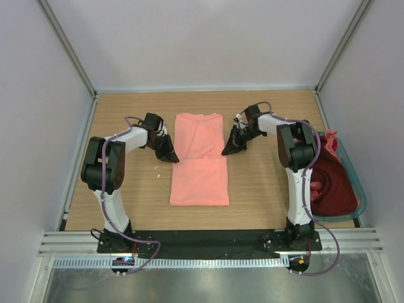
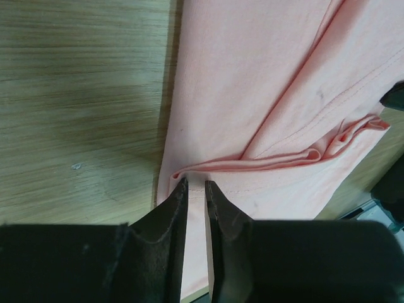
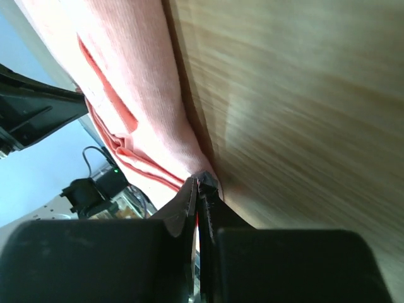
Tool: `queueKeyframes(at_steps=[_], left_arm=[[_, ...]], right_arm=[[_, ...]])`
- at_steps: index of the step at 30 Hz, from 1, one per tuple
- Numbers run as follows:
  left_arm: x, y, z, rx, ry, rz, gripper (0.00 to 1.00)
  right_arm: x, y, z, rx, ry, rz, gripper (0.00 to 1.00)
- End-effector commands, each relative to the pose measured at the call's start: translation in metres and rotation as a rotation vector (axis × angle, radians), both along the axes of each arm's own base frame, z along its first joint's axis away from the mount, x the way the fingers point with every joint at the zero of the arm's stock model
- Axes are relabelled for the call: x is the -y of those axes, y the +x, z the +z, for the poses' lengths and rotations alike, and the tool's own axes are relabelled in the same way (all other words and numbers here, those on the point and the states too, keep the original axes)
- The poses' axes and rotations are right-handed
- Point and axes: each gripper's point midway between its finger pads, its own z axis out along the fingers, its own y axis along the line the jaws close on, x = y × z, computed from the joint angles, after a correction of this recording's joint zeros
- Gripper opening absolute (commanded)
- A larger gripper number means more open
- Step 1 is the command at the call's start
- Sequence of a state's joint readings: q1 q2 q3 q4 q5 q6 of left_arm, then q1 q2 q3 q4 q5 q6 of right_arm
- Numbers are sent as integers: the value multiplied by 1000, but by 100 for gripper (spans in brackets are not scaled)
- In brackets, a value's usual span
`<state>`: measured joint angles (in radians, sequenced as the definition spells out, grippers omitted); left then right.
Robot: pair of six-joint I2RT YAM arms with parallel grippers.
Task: Fold and stack the t-shirts
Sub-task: Fold the tshirt
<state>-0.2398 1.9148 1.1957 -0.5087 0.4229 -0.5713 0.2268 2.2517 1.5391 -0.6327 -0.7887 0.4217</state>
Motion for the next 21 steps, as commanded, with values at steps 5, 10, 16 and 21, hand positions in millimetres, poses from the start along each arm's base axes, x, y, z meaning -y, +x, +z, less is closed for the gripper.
queueKeyframes(at_steps=[5, 10, 16, 21], left_arm=[[-3, 18, 36, 68, 32, 23, 29], [-12, 14, 76, 135, 64, 11, 48], [-32, -21, 94, 140, 130, 45, 59], [-33, -85, 68, 9, 66, 74, 61]], right_arm=[[24, 23, 15, 114, -183, 48, 13], [41, 17, 60, 192, -273, 39, 28], [63, -39, 71, 168, -337, 70, 37], [46, -96, 80, 175, -189, 57, 43]])
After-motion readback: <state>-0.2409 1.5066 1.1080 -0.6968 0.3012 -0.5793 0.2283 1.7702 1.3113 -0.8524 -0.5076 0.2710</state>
